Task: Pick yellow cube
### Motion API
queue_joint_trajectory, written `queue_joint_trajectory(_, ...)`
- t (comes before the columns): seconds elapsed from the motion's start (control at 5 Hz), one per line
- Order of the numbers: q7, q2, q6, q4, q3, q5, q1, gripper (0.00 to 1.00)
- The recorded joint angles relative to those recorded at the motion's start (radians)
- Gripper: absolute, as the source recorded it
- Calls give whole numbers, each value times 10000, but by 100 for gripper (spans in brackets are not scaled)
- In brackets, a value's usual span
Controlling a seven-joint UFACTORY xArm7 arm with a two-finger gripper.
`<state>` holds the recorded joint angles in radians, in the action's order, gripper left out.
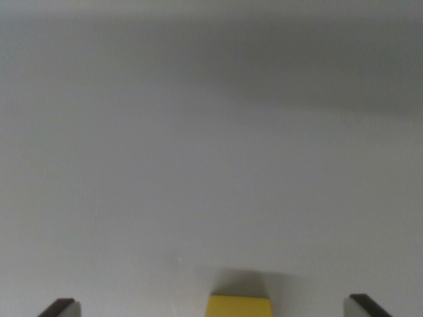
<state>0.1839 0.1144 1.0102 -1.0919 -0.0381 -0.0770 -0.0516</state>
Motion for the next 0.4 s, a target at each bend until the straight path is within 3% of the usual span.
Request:
queue_joint_trajectory(0.2,0,0,0,0,0,0,0,0)
queue_joint_trajectory(0.4,121,86,-442,396,-19,-72,-11,0)
